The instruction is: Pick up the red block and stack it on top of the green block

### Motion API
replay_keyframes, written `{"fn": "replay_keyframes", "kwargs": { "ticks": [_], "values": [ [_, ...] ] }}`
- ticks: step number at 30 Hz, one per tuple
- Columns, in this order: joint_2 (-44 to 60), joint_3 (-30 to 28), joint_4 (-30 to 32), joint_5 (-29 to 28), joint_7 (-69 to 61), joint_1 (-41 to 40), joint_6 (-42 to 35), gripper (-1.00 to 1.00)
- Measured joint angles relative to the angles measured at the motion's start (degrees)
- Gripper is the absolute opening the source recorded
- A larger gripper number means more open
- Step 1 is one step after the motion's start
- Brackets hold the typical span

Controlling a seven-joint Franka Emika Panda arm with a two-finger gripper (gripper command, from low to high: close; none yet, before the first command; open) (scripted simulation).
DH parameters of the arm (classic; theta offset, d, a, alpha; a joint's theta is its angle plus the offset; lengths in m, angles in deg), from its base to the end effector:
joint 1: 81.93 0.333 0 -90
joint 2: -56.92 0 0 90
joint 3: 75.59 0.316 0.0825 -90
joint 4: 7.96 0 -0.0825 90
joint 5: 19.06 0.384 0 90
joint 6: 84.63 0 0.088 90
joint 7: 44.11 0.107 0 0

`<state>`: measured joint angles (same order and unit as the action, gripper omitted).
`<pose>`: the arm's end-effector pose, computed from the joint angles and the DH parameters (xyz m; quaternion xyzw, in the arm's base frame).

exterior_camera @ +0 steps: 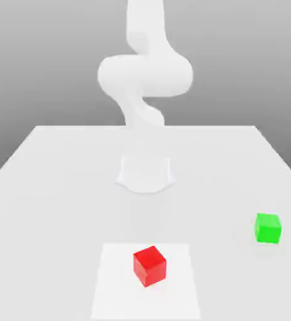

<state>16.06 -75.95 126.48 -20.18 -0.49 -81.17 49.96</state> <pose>0.3807 0.0016 0.6613 -0.8722 0.3412 -0.3273 0.1250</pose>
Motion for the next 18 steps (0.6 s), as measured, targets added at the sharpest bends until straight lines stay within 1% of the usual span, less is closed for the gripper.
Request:
{"fn": "replay_keyframes", "kwargs": {
  "ticks": [10, 14, 18],
  "values": [
    [21.4, -2.4, 11.2, -2.5, -11.3, 2.5, 12.1, 0.0],
    [29.7, -3.2, 15.6, -2.0, -16.6, 3.4, 16.9, 0.0],
    [38.0, -3.6, 20.0, -0.3, -23.0, 4.2, 21.6, 0.0]
  ]
}}
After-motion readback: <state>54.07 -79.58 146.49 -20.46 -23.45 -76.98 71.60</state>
